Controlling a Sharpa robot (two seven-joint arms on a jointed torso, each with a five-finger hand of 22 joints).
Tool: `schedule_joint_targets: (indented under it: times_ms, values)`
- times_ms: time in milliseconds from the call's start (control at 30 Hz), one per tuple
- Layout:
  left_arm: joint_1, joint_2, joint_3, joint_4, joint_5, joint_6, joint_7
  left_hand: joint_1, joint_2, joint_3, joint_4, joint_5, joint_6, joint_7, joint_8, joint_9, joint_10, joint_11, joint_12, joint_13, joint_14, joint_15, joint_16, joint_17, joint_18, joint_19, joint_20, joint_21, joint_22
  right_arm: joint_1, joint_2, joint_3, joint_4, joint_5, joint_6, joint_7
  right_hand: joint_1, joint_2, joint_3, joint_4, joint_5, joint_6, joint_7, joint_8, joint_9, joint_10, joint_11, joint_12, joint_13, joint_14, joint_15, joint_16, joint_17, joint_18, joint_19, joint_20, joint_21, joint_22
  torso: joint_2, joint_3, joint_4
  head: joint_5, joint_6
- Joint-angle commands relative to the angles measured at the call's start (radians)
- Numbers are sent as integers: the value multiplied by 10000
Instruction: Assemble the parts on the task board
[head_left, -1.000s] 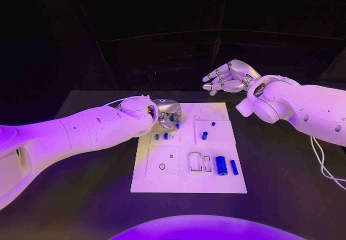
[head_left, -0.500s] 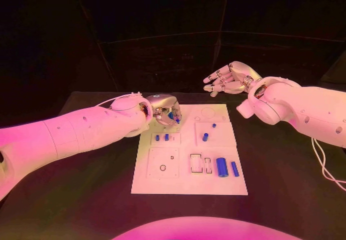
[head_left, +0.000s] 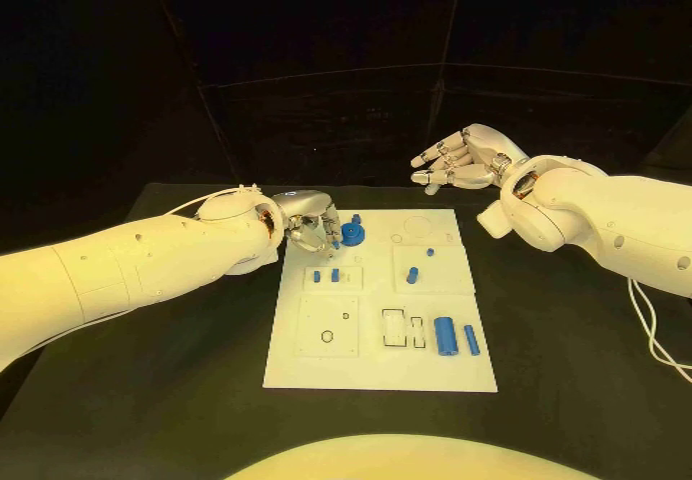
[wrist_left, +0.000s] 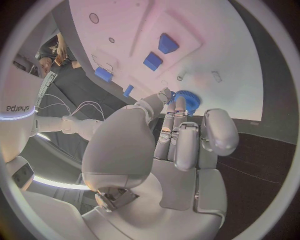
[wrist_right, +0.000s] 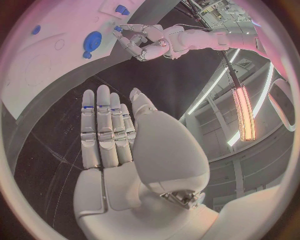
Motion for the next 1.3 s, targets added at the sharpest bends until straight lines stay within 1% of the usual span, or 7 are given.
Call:
schedule_joint_targets:
  times_ms: [33,233,333,567,833,967,1300]
  values:
    - [13,-60,10,24,116,407,-134,-94,-24,-15,31,-10,65,-5,-68,-10,60,0,-60,-18,357,-45,-59,-10,-159,71,11,58,4,20,-5,7,12,-6,3,83,33,81,51,18,37,-18,30,-40,2,-67,-28,-65,-10,-81,2,-57,-12,120,39,56,-44,-11,1,-8,-6,-35,-8]
    - [3,2,0,-111,109,490,-212,-104,-32,-22,33,-13,71,-7,-76,-13,69,-1,-74,-19,355,-46,-61,-19,-156,66,11,46,-7,19,3,7,8,-21,8,85,33,81,51,18,37,-18,30,-40,2,-67,-28,-65,-10,-81,2,-57,-12,120,39,56,-44,-11,4,-11,-21,-29,-8]
    - [-9,64,-3,-182,81,519,-275,-104,-31,-22,34,-13,72,-6,-77,-13,70,-1,-76,-19,357,-46,-57,-9,-154,63,11,39,-14,18,5,7,2,-27,11,88,33,81,51,18,37,-18,30,-40,2,-67,-28,-65,-10,-81,2,-57,-12,120,39,56,-44,-11,7,-18,-11,-30,-17]
    - [-50,169,-6,-348,-170,644,-433,-104,-29,-21,34,-13,72,-6,-79,-14,72,-2,-78,-19,356,-46,-59,-15,-152,60,11,31,-23,15,6,7,-5,-32,15,92,33,81,51,18,37,-18,30,-40,2,-67,-28,-65,-10,-81,2,-57,-12,120,39,56,-44,-11,2,1,-10,-6,-44]
    - [-67,195,-6,-363,-266,935,-556,-109,-30,-24,36,-16,76,-1,-86,-16,77,-1,-89,-20,349,-46,-73,-45,-146,49,11,5,-48,14,-1,7,-3,-33,19,92,33,81,51,18,37,-18,30,-40,2,-67,-28,-65,-10,-81,2,-57,-12,120,39,56,-44,-11,-1,-5,-19,-10,-68]
    - [-69,199,-6,-344,-275,1037,-584,-109,-30,-24,36,-16,76,-1,-86,-16,78,-1,-89,-20,349,-46,-73,-46,-145,49,11,5,-49,13,-1,7,-5,-34,18,94,33,81,51,18,37,-18,30,-40,2,-67,-28,-65,-10,-81,2,-57,-12,120,39,56,-44,-11,5,-1,-7,-5,-76]
    - [-73,179,-6,-288,-280,1139,-685,-122,-35,-34,40,-22,88,0,-94,-17,92,1,-103,-20,345,-45,-78,-58,-147,47,11,8,-42,11,8,7,-13,-34,25,100,40,80,73,13,49,-14,31,-37,1,-63,-27,-67,-18,-74,2,-70,-10,120,49,55,-57,-19,7,-4,-10,0,-99]
